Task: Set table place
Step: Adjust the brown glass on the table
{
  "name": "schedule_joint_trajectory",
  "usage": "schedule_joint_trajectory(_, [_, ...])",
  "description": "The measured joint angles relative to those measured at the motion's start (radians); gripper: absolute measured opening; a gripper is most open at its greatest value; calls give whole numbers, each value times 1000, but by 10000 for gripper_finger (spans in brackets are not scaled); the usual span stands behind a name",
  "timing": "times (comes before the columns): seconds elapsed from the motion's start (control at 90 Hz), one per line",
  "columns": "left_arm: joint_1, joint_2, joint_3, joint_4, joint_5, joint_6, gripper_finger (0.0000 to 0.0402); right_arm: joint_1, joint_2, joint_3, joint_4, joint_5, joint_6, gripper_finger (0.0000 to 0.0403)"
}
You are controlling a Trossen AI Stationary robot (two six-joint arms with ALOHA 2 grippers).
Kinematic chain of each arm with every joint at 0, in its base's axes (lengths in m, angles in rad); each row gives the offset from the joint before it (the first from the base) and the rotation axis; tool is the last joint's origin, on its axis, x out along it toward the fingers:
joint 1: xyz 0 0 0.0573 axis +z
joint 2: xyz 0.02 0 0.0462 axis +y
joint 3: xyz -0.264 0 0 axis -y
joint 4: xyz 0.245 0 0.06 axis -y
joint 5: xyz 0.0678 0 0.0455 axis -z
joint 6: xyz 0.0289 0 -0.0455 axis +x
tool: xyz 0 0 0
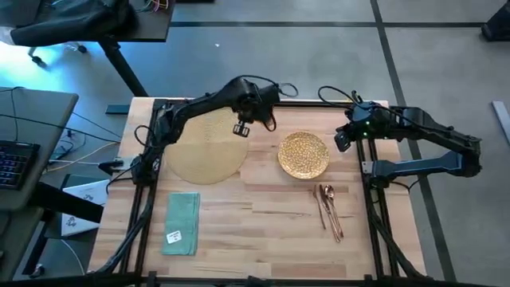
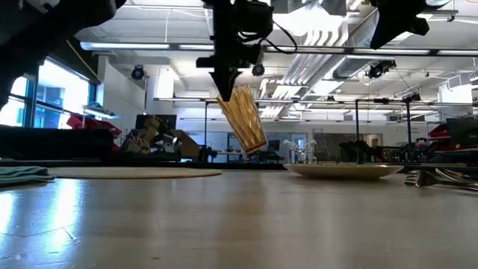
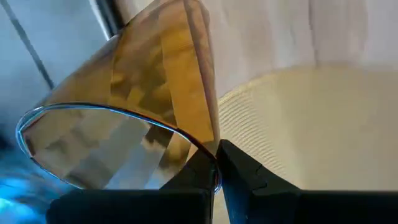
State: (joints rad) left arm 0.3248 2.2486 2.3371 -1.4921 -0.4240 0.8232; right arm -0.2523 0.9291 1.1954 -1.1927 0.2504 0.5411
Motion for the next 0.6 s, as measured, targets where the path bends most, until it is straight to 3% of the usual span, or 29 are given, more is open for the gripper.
schedule_joint_trajectory(0.1, [-22, 29, 0, 10, -94, 88, 0, 0, 0, 0, 0, 0, 0, 0])
schedule_joint_trajectory(0.289, [-32, 70, 0, 23, -135, 96, 0, 0, 0, 0, 0, 0, 0, 0])
schedule_joint_trajectory(0.6, [-39, 79, 0, 41, -126, 72, 13, 0, 0, 0, 0, 34, -25, 0])
